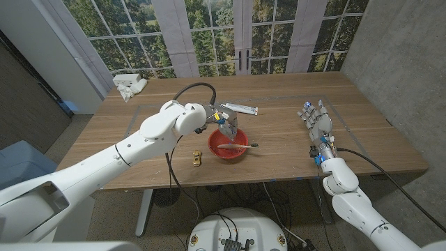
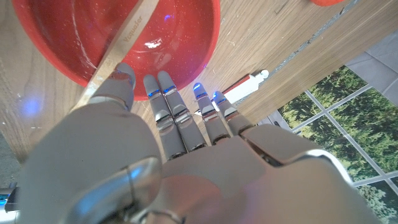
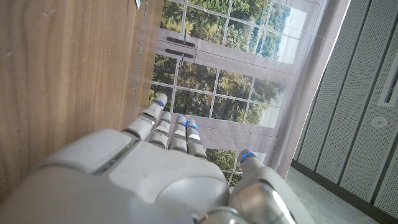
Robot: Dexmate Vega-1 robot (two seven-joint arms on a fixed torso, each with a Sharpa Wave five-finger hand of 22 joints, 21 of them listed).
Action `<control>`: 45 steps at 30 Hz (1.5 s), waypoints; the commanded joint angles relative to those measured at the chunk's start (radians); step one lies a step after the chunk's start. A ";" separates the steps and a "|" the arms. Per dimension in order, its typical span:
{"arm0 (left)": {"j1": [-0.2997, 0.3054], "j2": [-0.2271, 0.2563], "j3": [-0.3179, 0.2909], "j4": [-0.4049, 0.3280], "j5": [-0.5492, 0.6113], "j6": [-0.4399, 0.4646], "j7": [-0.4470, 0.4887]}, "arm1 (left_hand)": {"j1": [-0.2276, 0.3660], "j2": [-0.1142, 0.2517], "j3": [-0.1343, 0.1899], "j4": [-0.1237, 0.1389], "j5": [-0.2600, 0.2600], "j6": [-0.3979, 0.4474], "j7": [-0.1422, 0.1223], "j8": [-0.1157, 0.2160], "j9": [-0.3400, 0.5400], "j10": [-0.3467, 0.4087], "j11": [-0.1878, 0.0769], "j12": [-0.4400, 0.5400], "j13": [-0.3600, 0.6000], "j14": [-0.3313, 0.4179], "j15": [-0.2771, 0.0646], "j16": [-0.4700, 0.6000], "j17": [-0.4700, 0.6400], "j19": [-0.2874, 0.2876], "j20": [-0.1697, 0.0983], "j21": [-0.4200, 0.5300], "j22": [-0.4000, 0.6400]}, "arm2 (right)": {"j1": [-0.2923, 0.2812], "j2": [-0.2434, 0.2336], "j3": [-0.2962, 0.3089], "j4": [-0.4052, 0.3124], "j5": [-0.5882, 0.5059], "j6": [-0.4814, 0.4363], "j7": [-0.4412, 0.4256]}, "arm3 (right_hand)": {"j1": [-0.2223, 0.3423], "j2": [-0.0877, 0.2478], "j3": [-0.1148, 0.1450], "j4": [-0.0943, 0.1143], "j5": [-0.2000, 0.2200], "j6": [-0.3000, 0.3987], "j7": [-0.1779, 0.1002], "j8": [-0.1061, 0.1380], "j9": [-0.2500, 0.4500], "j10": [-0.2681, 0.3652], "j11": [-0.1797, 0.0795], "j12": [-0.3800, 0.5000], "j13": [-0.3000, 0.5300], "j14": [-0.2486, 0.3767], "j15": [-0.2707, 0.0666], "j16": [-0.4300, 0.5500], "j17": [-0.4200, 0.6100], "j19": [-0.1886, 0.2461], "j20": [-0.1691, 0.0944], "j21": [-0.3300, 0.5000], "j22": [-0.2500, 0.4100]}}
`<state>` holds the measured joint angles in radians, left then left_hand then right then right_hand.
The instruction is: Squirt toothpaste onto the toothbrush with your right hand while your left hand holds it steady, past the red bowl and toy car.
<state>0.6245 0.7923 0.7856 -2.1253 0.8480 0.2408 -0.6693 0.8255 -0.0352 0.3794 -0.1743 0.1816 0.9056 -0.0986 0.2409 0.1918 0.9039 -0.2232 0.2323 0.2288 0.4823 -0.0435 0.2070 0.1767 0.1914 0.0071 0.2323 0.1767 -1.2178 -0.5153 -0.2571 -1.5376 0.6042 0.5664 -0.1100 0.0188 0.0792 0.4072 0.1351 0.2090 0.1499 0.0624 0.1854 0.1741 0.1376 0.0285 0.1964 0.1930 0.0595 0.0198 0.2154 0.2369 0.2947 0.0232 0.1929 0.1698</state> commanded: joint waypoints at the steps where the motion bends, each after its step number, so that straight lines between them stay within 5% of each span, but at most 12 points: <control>1: -0.005 -0.017 0.016 -0.012 0.056 -0.011 -0.080 | 0.020 -0.003 0.002 -0.003 0.002 0.001 -0.010 -0.007 0.002 0.007 0.000 -0.003 0.000 -0.008 -0.151 -0.003 0.001 -0.011 0.004 -0.009 0.001 | -0.012 0.002 0.004 -0.002 -0.009 0.014 -0.003 | 0.003 0.012 -0.002 -0.003 -0.002 0.009 -0.003 0.006 0.005 0.012 -0.001 0.005 0.003 0.010 -0.001 0.006 0.001 0.012 -0.001 0.010 0.003; 24: 0.007 -0.045 0.029 0.027 0.125 -0.065 -0.105 | 0.053 -0.010 -0.018 0.010 0.001 -0.065 -0.031 -0.043 0.001 -0.083 0.000 -0.042 -0.015 -0.049 -0.150 -0.019 0.003 -0.018 0.005 -0.026 0.001 | 0.000 0.005 -0.003 -0.004 -0.027 0.012 -0.010 | 0.006 0.006 -0.003 -0.008 -0.003 0.013 -0.002 0.007 0.005 0.018 0.000 0.005 0.003 0.017 0.000 0.006 -0.003 0.021 0.001 0.011 0.003; 36: 0.045 -0.038 0.036 0.016 0.220 -0.083 -0.043 | 0.086 0.006 -0.018 0.008 0.000 -0.007 -0.013 -0.021 0.002 -0.021 0.000 -0.015 -0.010 -0.045 -0.151 -0.011 0.003 -0.008 0.006 -0.028 0.001 | 0.005 0.006 -0.006 -0.003 -0.037 0.015 -0.011 | 0.016 -0.001 -0.002 -0.019 -0.003 0.015 -0.002 0.007 0.005 0.020 0.000 0.005 0.003 0.027 0.006 0.006 -0.008 0.031 0.007 0.013 0.003; 45: 0.084 -0.040 0.024 0.013 0.268 -0.097 0.012 | 0.154 0.059 0.002 0.002 -0.003 0.047 -0.009 -0.005 0.006 0.054 -0.001 0.014 0.008 -0.015 -0.162 0.003 0.007 0.012 0.009 -0.026 0.000 | 0.006 0.003 -0.007 -0.004 -0.043 0.016 -0.012 | 0.019 -0.003 -0.002 -0.026 -0.004 0.021 -0.002 0.009 0.005 0.024 0.001 0.006 0.003 0.042 0.008 0.011 -0.010 0.039 0.011 0.014 0.003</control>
<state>0.6661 0.7522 0.8185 -2.1060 1.0531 0.1599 -0.7172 0.9551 0.0152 0.3688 -0.1719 0.1816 0.9352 -0.1090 0.2291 0.1932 0.9385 -0.2242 0.2368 0.2303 0.4531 -0.0449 0.2013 0.1795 0.1907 0.0166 0.2068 0.1770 -1.2143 -0.5112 -0.2623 -1.5411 0.5695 0.5810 -0.1189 0.0295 0.0687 0.4045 0.1155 0.2090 0.1628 0.0643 0.1854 0.1741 0.1501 0.0303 0.1963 0.1930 0.0919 0.0264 0.2169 0.2275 0.3252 0.0322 0.2005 0.1698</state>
